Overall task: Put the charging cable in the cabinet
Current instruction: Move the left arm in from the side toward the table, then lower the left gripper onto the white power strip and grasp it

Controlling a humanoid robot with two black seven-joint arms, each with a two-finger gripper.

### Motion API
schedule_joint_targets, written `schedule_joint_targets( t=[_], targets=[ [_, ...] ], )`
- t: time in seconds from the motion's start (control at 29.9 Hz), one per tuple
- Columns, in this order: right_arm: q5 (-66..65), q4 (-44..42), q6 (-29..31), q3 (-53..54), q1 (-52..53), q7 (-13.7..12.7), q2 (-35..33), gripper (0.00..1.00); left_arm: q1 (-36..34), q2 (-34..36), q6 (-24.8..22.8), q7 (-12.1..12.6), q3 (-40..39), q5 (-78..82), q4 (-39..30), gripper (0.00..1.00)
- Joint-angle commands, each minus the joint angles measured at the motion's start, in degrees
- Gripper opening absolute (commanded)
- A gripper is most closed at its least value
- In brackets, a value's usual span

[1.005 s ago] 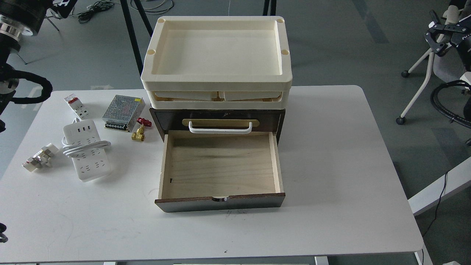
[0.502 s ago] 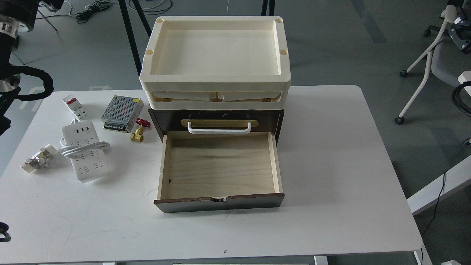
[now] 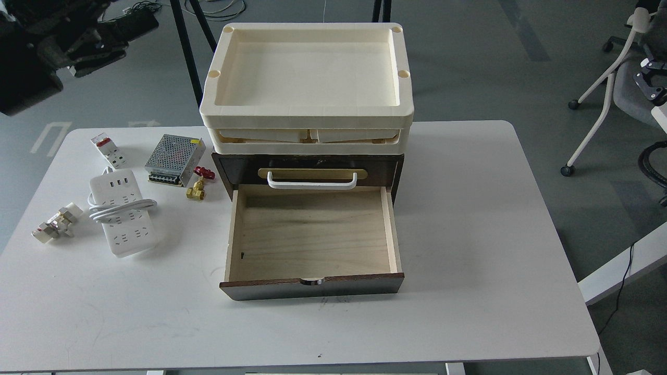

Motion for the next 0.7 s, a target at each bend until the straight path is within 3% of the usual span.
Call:
schedule_joint_targets(
  t=[0.0,0.2,0.4,0.54,0.67],
  targets=[
    [0.0,-0.1,0.0,0.1,-0.6,0.1,-0.1,1.0,0.7,2.0,4.9,0.0,4.5,6.4,-0.8,1.0],
    [0.0,-0.1,0.0,0.0,-1.5,0.1,0.0,1.0,1.0,4.0,0.1,0.0,9.1,27.8,1.2,1.0],
    [0.0,-0.1,0.0,-0.1,-1.9,0.1,0.0,1.0,-0.3,3.0,-13.0,0.0,10.5,46.5,10.8,1.0],
    [0.0,-0.2,0.0,0.0,-2.7,0.2,0.2,1.0,-5.4,-5.6,-25.7,0.0,10.9,53.2,18.6,1.0],
    [-0.1,-0.9,0.0,0.0,-2.8,0.1,0.2,1.0,-5.9,-16.0,-27.7,0.0,11.9,54.7,30.3,1.0]
  ],
)
